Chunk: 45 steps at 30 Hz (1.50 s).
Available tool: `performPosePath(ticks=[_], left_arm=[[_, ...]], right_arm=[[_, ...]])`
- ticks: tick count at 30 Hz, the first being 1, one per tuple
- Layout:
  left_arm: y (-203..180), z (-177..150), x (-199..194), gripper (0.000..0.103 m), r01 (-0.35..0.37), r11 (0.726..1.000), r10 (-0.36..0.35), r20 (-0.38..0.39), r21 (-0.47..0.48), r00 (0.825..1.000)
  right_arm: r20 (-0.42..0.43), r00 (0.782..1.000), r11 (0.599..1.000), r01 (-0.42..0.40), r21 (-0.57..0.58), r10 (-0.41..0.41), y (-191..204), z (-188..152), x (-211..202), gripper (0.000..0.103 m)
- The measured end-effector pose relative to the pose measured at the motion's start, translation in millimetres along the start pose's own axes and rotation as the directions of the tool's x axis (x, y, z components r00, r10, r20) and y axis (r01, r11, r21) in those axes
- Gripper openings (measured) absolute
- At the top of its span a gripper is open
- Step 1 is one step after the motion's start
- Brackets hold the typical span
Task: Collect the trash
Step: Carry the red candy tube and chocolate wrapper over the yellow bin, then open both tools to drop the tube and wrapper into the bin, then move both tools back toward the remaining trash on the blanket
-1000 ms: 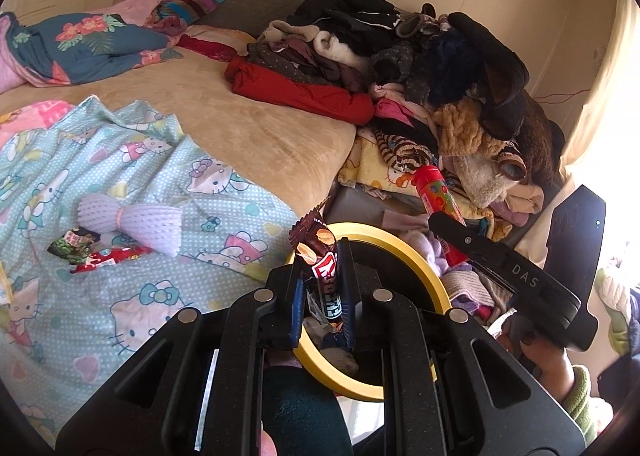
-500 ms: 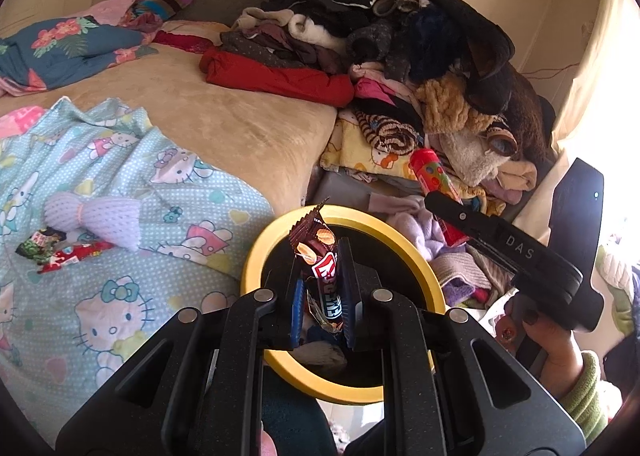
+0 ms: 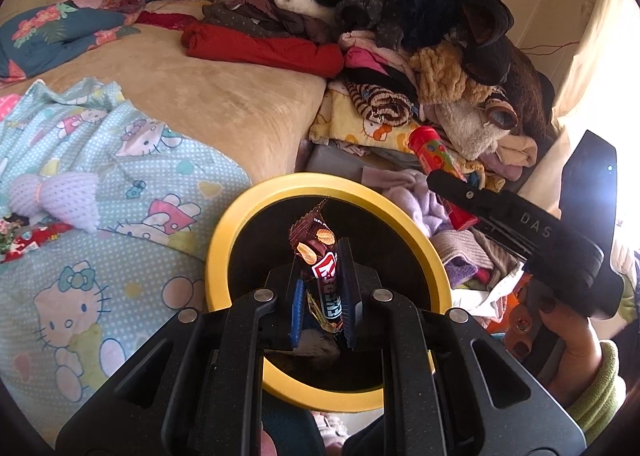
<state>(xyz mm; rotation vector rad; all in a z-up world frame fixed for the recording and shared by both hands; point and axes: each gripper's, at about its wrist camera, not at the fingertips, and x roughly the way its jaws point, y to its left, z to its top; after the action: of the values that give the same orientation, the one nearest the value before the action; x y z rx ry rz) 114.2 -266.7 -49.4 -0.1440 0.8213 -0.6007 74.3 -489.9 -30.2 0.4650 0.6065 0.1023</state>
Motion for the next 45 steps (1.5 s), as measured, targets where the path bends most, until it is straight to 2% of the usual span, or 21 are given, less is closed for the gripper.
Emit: performPosePath(ticks=[9,18,21,22,24,26,27,28,30,32,36,45], left_arm=[[0.6,-3.9,30.3,0.01,0.02,1.0,-0.019,-0.043,0.003,0.999],[6.9,-7.1,56.1,0.01,0.019,1.0,-0.02,-0.085,-0.01,0.996],[11.2,-10.4,59.0,0.01,0.005,1.0,-0.007,-0.095,-0.02,0.995],[13.0,-12.3,59.3,0.01,0.001,1.0,-0.004,-0.1,-0.028,0.995],[18.4,-15.0,58.7,0.023,-0.01,0.999,0.006,-0.102,-0.044,0.995],[23.1,-15.5,55.3,0.055,-0.022,0.998,0.017,-0.09,-0.057,0.996],[26.8,-15.2,51.1,0.064,-0.024,0.997,0.019,-0.075,-0.071,0.997],[28.7,-14.8,48.3,0.07,-0.03,0.997,0.025,-0.065,-0.077,0.998],[30.0,-14.0,41.2,0.076,-0.053,0.997,0.05,-0.045,-0.058,0.998],[32.4,-12.6,34.2,0.092,-0.065,0.996,0.064,-0.023,-0.055,0.998],[40.4,-8.4,21.7,0.092,-0.068,0.995,0.069,0.011,-0.078,0.998],[50.9,-4.5,-0.3,0.092,-0.129,0.989,0.134,0.062,-0.071,0.989]], right_arm=[[-0.034,0.999,1.0,0.02,0.014,-0.02,-15.6,-3.1,10.2,0.032],[-0.115,0.993,0.999,0.018,0.048,-0.013,-29.0,-10.7,28.6,0.032],[-0.135,0.991,0.998,0.005,0.064,0.004,-31.1,-11.7,32.1,0.038],[-0.137,0.99,0.997,-0.005,0.073,0.015,-31.4,-11.7,32.0,0.049],[-0.119,0.993,0.998,-0.011,0.067,0.018,-29.7,-10.2,30.0,0.059],[-0.108,0.994,0.999,0.001,0.043,0.004,-26.4,-8.2,28.8,0.063],[-0.098,0.995,0.999,0.01,0.034,-0.007,-25.5,-7.8,28.2,0.066],[-0.092,0.996,0.999,0.015,0.034,-0.012,-25.8,-7.4,28.1,0.07],[-0.08,0.997,0.998,0.012,0.053,-0.008,-28.1,-7.5,27.6,0.071],[-0.07,0.998,0.997,-0.003,0.078,0.008,-30.2,-7.1,27.5,0.074],[-0.046,0.998,0.995,-0.037,0.092,0.041,-25.8,-6.7,27.1,0.078],[0.004,0.998,0.997,-0.061,-0.038,0.061,13.8,-4.7,23.1,0.084]])
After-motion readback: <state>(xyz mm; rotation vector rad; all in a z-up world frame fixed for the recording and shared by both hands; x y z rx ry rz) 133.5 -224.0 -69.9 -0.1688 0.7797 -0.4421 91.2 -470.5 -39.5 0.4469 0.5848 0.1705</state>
